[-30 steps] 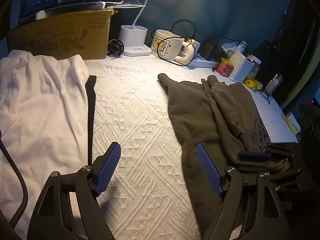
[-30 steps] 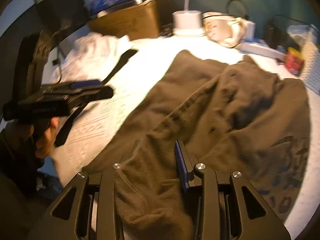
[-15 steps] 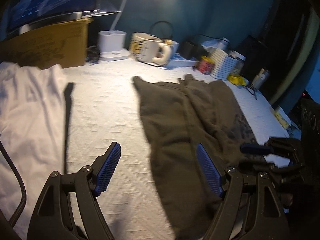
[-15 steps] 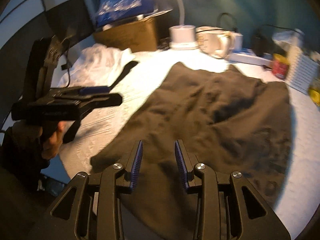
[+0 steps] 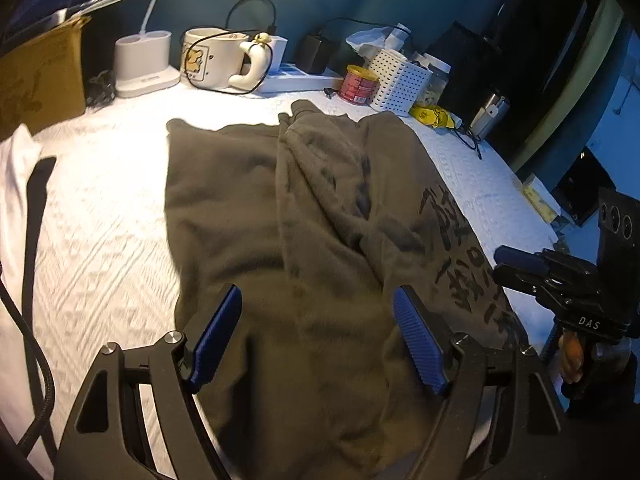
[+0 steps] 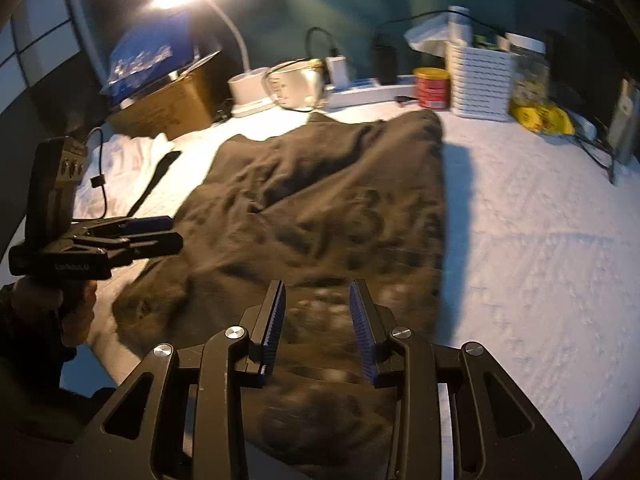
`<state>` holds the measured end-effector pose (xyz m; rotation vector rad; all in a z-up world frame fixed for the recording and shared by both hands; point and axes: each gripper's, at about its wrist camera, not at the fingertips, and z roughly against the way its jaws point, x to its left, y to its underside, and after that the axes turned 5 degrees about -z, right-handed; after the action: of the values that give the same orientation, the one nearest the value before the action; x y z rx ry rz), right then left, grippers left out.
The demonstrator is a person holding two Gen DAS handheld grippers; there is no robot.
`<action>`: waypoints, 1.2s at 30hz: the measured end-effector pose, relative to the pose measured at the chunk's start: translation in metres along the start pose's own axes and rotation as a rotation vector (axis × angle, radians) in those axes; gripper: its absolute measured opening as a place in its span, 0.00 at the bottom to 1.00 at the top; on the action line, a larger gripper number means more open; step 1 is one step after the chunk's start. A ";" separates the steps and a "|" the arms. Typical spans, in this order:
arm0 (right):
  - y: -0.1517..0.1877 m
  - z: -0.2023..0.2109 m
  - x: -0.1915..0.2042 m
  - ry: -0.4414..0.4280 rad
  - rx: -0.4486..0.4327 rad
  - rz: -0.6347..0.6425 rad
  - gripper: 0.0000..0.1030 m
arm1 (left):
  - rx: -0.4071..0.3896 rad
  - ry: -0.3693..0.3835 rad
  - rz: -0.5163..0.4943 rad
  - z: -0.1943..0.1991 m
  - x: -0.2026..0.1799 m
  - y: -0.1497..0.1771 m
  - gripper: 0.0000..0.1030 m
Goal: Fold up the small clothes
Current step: 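Open the right gripper to release the folded side, then pinch the folded brown shirt edge with the left gripper, then open it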
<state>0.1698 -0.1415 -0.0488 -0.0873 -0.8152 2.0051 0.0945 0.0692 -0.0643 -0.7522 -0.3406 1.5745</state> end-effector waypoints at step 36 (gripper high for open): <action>-0.055 -0.046 -0.068 0.065 -0.030 -0.084 0.35 | 0.098 -0.094 -0.055 -0.105 0.047 -0.124 0.27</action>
<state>0.2655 -0.1528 -0.0697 -0.1330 -0.7945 1.9019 0.2572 0.1126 -0.0776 -0.5904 -0.3475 1.5660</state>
